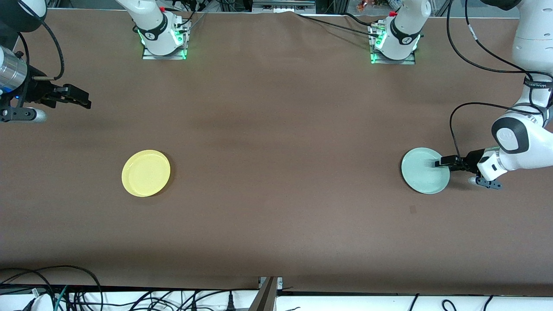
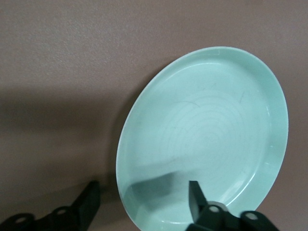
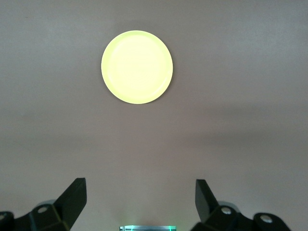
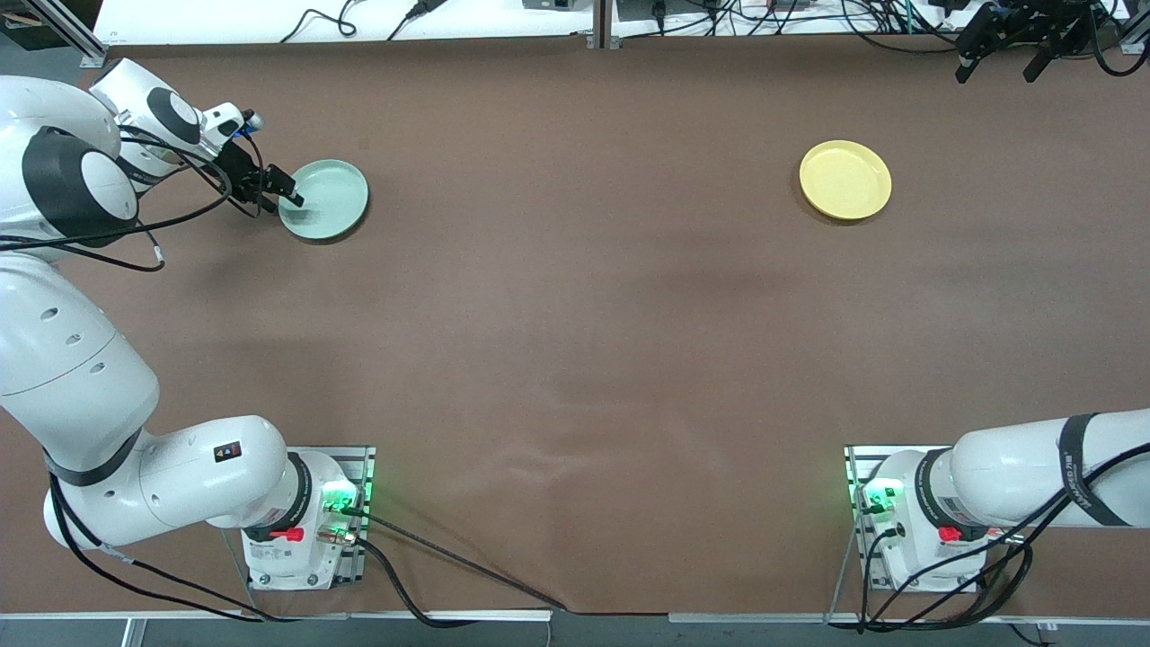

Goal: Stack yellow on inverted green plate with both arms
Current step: 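Lower the left gripper and pinch the green plate's rim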

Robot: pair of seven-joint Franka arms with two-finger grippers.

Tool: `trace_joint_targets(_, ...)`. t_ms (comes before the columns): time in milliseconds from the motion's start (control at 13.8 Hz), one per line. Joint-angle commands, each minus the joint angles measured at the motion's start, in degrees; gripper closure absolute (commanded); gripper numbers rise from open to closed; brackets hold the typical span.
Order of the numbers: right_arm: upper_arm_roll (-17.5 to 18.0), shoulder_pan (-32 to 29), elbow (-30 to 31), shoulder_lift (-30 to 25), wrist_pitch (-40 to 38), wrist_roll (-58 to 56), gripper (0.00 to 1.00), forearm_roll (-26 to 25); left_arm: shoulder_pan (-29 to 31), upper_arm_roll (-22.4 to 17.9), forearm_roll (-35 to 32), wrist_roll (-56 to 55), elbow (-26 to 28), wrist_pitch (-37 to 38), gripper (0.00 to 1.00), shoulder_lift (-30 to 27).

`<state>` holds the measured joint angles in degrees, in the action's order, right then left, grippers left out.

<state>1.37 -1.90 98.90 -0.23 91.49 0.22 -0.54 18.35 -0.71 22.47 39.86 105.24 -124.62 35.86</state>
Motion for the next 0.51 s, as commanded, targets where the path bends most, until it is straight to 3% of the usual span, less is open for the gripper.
trace_joint_targets(0, 0.0, 0.2, -0.6, 0.0, -1.0, 0.9, 0.0, 0.1, 0.1, 0.0, 0.6, 2.1, 1.5, -1.0, 0.7, -1.1)
trace_joint_targets(217, 0.0, 0.2, -0.6, 0.0, -1.0, 0.9, 0.0, 0.1, -0.1, 0.0, -0.9, 2.1, 1.5, -2.3, 0.94, -1.0)
trace_joint_targets(433, 0.0, 0.2, -0.6, 0.0, -1.0, 0.9, 0.0, 0.1, -0.2, 0.0, -2.8, 2.1, 1.6, -3.5, 1.0, -1.0)
